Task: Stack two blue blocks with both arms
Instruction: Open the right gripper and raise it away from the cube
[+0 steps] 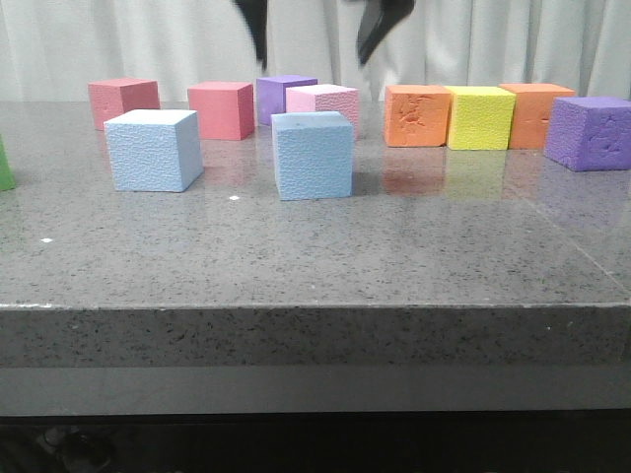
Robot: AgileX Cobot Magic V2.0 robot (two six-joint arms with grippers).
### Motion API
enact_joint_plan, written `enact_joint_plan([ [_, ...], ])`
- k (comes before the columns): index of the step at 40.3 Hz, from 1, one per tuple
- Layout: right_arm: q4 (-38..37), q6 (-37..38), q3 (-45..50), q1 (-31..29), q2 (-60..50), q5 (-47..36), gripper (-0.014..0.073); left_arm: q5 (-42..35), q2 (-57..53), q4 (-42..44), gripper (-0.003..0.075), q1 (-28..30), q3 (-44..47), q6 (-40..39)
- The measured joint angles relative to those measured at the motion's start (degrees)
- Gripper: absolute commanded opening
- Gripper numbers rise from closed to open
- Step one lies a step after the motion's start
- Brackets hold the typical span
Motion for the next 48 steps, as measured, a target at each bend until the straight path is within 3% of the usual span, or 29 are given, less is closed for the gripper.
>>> enact_joint_plan([
  [4,1.2,-7.7,0.4,-0.8,-3.9,1.8,0.0604,0.0,0.0,0.0,0.0494,0.0,0.0,0.0],
  [8,7.3,-17.3,4.4,-3.9,-8.9,1.7,0.0599,0.0,0.0,0.0,0.0494,0.0,0.0,0.0],
  [15,21.9,-34.9,18.5,-11.7,-19.2,-3.1,0.0599,0.0,0.0,0.0,0.0494,0.0,0.0,0.0],
  [21,25.7,-46.0,33.5,-15.0,-31.0,-9.5,0.0599,-0.1,0.0,0.0,0.0494,0.0,0.0,0.0],
  [28,26.8,-49.6,46.9,-15.0,-44.2,-17.2,0.0599,-0.4,0.0,-0.5,0.0494,0.0,0.4,0.0],
  [34,26.8,-49.8,52.9,-15.0,-51.1,-20.0,0.0599,-0.5,1.5,-2.2,0.0494,0.0,0.4,3.0],
  [40,26.9,-49.8,54.1,-15.0,-53.2,-20.1,0.0599,-1.9,4.2,-11.2,0.0509,0.0,0.4,11.7],
  [48,26.9,-49.8,54.1,-15.0,-53.2,-20.0,0.0599,-4.2,10.3,-26.4,0.0605,0.0,-1.0,27.0],
])
